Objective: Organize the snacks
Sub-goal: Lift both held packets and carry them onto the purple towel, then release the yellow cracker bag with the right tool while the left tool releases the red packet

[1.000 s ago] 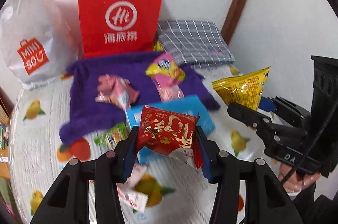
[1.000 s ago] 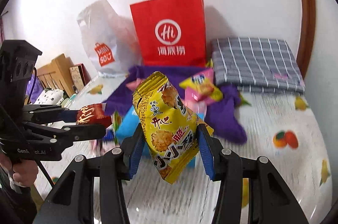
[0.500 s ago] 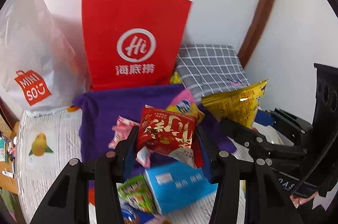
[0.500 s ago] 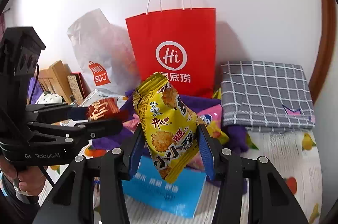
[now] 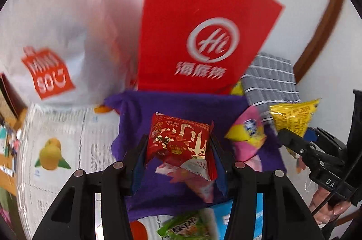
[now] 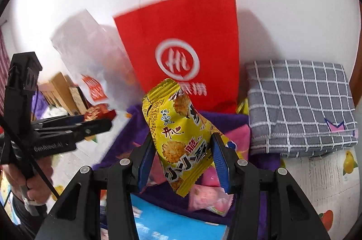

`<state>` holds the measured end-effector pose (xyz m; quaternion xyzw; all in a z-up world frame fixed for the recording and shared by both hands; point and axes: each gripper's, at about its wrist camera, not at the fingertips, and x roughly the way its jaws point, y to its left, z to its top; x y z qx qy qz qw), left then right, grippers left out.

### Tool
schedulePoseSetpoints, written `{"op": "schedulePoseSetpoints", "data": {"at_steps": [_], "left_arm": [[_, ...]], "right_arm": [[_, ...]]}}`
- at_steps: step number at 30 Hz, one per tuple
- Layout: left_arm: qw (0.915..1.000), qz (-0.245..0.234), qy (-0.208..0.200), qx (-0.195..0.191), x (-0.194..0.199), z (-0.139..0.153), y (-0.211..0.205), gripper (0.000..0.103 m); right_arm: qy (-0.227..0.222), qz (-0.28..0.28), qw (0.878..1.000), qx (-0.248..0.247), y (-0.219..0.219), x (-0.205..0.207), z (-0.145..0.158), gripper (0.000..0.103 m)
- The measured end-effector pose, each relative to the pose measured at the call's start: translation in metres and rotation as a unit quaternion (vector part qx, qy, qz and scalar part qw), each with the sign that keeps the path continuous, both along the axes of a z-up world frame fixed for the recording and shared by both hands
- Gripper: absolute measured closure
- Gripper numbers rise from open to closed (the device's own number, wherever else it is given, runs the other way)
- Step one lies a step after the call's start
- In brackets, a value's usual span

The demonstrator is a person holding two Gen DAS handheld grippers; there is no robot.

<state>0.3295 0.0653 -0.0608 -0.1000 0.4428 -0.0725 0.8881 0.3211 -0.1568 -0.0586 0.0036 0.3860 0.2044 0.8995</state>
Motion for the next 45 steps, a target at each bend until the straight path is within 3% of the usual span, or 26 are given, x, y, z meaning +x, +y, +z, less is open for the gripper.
{"op": "schedulePoseSetpoints", "data": {"at_steps": [4,12,25,36,45], "left_arm": [[1.0,0.002,0.005,0.005,0.004,-0.006,0.002,0.054],[0.9995,0.013,0.027,-0.006,0.01,-0.016,0.009,0.054],[0.9995,0.008,0.03,-0.001,0.009,-0.016,0.006,0.054],[0.9992,0.004,0.04,0.005,0.011,-0.021,0.003,0.054],[0.9991,-0.001,0.041,0.008,0.011,-0.021,-0.001,0.054]], "right_arm": [[0.037,0.014,0.999,0.005,0.0,0.012,-0.019,0.055],[0.058,0.032,0.998,-0.013,0.004,0.016,-0.033,0.055],[0.072,0.061,0.994,-0.049,0.027,0.01,-0.047,0.055],[0.11,0.056,0.99,-0.07,0.03,0.017,-0.065,0.054],[0.112,0.06,0.988,-0.082,0.034,0.015,-0.069,0.054]]}}
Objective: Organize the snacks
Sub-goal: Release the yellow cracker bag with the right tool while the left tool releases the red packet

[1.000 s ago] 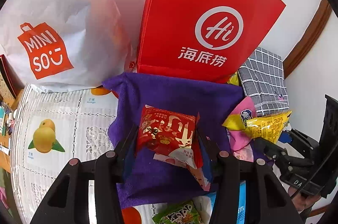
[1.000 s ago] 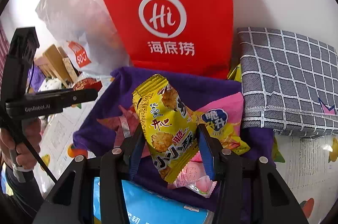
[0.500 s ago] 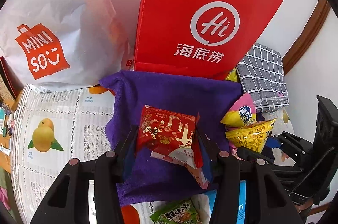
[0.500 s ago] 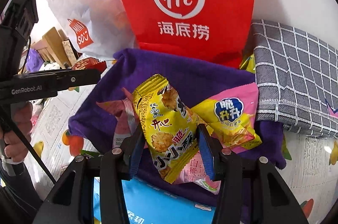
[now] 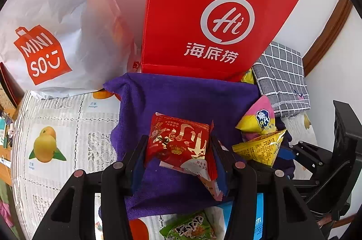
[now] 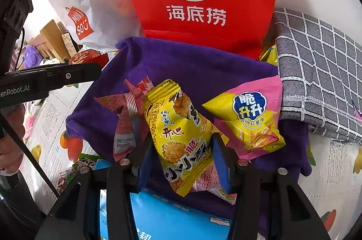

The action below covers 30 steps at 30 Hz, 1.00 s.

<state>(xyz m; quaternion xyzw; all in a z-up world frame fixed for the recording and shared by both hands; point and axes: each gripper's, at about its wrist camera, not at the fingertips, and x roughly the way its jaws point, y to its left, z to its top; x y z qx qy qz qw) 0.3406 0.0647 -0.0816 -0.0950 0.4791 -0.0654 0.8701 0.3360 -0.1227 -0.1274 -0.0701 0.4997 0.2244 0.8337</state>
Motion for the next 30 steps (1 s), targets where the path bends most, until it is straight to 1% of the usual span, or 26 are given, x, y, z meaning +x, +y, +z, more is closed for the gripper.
{"op": "schedulePoseSetpoints", "data": {"at_steps": [10,11,13,16,25,30], "left_arm": [[0.9999,-0.005,0.007,0.005,0.001,-0.004,-0.004,0.054],[0.9999,-0.006,0.008,0.006,0.001,-0.004,-0.005,0.054],[0.9999,-0.007,0.01,0.006,0.002,-0.005,-0.006,0.053],[0.9998,-0.008,0.016,0.007,0.002,-0.008,-0.008,0.053],[0.9992,-0.008,0.037,0.014,0.005,-0.019,-0.013,0.052],[0.9987,-0.014,0.045,0.019,0.006,-0.025,-0.018,0.052]], "right_arm": [[0.004,0.002,1.0,-0.007,0.002,0.0,-0.001,0.052],[0.004,0.002,1.0,-0.007,0.002,0.001,-0.001,0.048],[-0.002,0.0,1.0,-0.008,0.001,0.001,0.001,0.046],[-0.006,-0.006,1.0,-0.009,-0.001,0.001,0.004,0.04],[-0.026,-0.022,0.999,0.018,-0.015,-0.001,0.025,0.039],[-0.026,-0.031,0.999,0.027,-0.019,-0.001,0.03,0.039]]}}
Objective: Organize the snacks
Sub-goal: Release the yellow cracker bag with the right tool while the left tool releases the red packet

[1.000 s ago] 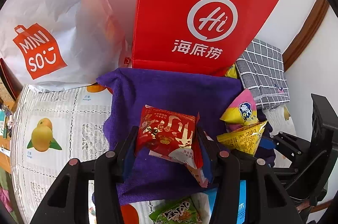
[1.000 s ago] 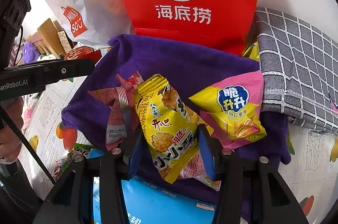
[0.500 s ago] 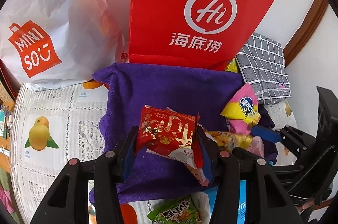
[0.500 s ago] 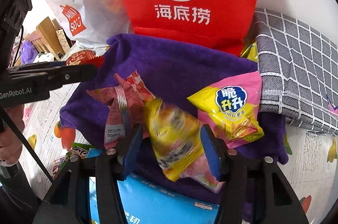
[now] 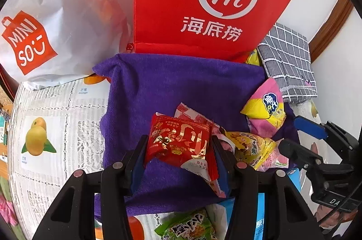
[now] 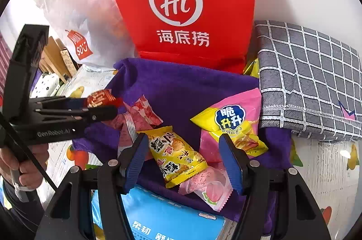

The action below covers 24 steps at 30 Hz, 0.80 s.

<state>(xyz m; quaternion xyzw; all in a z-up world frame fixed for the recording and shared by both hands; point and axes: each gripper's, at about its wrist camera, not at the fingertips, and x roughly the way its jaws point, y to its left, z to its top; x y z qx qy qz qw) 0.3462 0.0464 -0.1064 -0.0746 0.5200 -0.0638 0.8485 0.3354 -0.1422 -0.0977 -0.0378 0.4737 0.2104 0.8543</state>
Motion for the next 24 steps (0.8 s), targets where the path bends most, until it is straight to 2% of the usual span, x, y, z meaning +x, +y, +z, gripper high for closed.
{"op": "schedulePoseSetpoints", "data": {"at_steps": [5,15,18,20,24], "left_arm": [[1.0,-0.002,0.005,0.004,0.001,-0.002,-0.002,0.051],[0.9998,0.004,0.013,-0.013,0.0,-0.003,0.004,0.048],[0.9999,0.005,0.005,-0.008,-0.001,0.0,0.004,0.04],[0.9999,0.012,-0.005,0.004,-0.002,0.004,0.005,0.031],[0.9996,0.01,-0.021,0.015,-0.004,0.011,0.004,0.028]], "right_arm": [[0.005,0.001,1.0,0.002,0.001,0.0,-0.001,0.039],[0.007,0.008,1.0,0.002,0.005,-0.002,0.0,0.039],[0.008,0.007,1.0,0.003,0.004,-0.002,0.0,0.039],[0.007,0.007,1.0,0.003,0.004,-0.003,0.0,0.039],[0.007,0.007,1.0,0.003,0.004,-0.003,0.001,0.039]]}}
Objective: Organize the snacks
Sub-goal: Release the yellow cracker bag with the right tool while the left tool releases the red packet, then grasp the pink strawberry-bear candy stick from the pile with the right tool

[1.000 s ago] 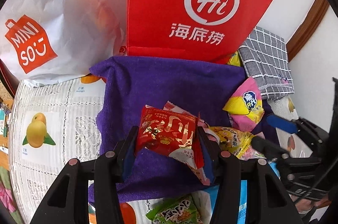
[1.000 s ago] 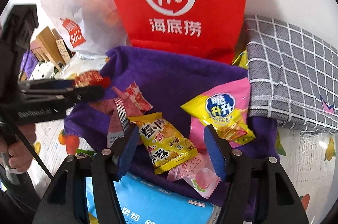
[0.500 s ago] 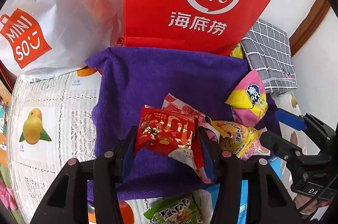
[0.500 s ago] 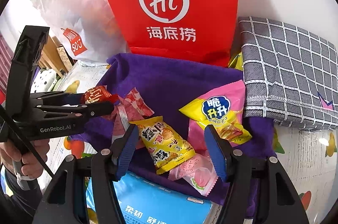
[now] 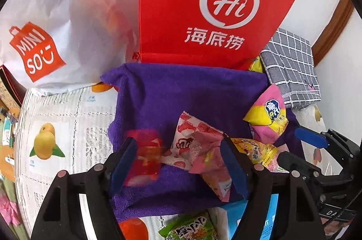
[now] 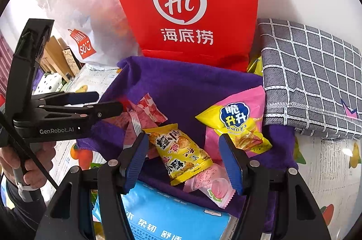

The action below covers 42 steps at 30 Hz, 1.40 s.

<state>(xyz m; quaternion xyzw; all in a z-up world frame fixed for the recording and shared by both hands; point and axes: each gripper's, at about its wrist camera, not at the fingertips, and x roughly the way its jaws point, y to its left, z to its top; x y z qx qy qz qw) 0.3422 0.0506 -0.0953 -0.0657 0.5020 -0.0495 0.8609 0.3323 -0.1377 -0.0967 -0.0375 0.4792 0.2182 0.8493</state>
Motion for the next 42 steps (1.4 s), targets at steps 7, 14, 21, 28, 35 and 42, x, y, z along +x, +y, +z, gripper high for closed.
{"op": "schedulePoseSetpoints", "data": {"at_steps": [7,14,21,28,35,42], "left_arm": [[0.9997,-0.012,-0.016,-0.012,-0.004,0.011,-0.003,0.028],[0.9988,-0.027,-0.035,-0.022,-0.015,0.026,-0.007,0.028],[0.9977,-0.04,-0.051,-0.019,-0.028,0.041,-0.014,0.028],[0.9963,-0.056,-0.063,-0.015,-0.043,0.059,-0.021,0.028],[0.9942,-0.068,-0.083,0.001,-0.06,0.074,-0.028,0.028],[0.9916,-0.076,-0.104,-0.006,-0.075,0.091,-0.025,0.028]], "right_arm": [[-0.01,0.004,1.0,-0.001,0.004,-0.008,0.007,0.039],[-0.039,0.007,0.999,0.005,0.01,-0.029,0.026,0.039],[-0.064,-0.008,0.998,0.025,0.007,-0.059,0.039,0.039],[-0.049,-0.036,0.998,0.029,-0.003,-0.089,0.028,0.04],[-0.006,-0.045,0.999,0.03,-0.002,-0.122,-0.002,0.047],[0.014,-0.042,0.998,0.045,0.009,-0.158,-0.022,0.049]]}}
